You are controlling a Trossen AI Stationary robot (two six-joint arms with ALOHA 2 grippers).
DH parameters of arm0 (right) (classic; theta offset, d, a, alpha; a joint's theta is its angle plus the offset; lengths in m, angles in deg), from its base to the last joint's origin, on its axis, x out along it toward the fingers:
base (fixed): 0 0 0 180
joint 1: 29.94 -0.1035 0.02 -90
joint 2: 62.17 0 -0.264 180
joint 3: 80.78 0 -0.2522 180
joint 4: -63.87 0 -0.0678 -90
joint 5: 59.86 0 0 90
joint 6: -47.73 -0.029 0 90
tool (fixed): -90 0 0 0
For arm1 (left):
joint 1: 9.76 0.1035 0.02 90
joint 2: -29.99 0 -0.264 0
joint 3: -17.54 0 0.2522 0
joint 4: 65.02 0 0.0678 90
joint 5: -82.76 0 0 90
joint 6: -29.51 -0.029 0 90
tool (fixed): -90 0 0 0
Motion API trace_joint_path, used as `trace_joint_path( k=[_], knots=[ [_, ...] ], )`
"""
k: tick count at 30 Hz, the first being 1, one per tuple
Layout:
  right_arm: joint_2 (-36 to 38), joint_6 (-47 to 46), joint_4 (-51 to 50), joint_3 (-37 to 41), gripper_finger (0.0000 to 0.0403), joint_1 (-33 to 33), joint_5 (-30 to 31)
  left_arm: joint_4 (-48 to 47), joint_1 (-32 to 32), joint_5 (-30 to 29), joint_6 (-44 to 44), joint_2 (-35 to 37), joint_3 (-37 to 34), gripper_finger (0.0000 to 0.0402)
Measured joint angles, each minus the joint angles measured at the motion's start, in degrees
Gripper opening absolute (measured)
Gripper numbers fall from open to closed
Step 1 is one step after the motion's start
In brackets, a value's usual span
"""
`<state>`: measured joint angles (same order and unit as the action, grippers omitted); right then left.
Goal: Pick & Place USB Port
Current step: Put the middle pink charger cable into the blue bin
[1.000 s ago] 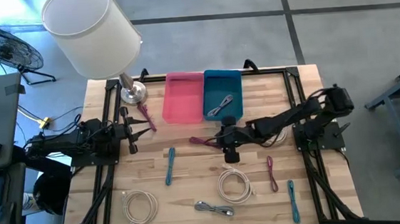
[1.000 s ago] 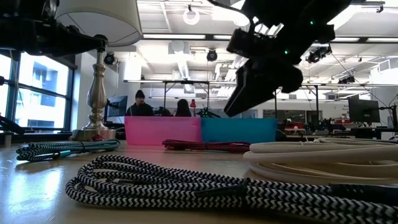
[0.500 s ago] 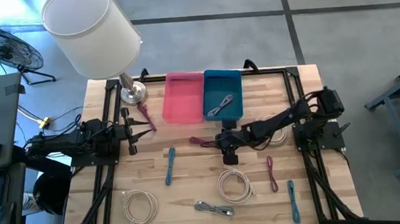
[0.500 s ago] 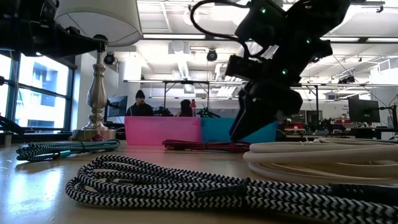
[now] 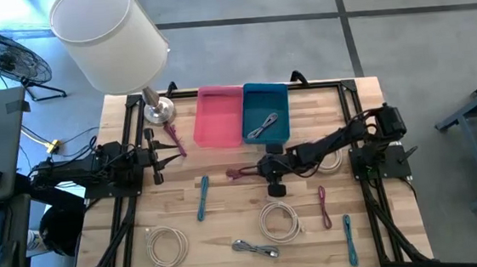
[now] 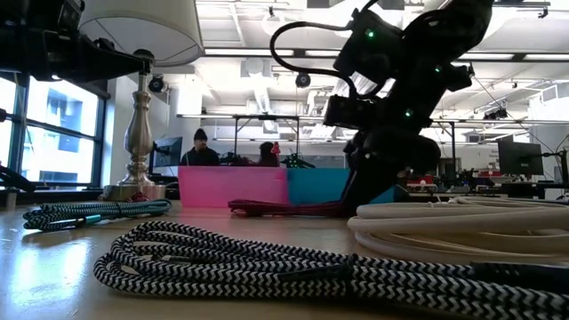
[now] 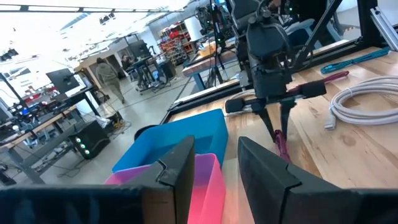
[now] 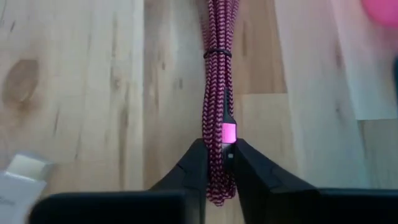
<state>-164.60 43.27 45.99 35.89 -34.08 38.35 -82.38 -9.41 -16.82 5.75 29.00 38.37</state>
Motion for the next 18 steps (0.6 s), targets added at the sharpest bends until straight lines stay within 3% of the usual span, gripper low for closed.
trace_joint_path(
  k=[14, 18],
  knots=[
    [2.78, 1.73, -1.82, -2.53, 0.004, -2.95, 5.51, -1.73, 0.0, -0.21, -0.23, 0.02, 0.0, 0.0122],
    [6.19, 3.58, -9.75, -7.54, 0.004, -5.63, 10.71, -2.64, 0.0, -1.46, -0.4, 0.02, 0.0, 0.0122]
  ],
)
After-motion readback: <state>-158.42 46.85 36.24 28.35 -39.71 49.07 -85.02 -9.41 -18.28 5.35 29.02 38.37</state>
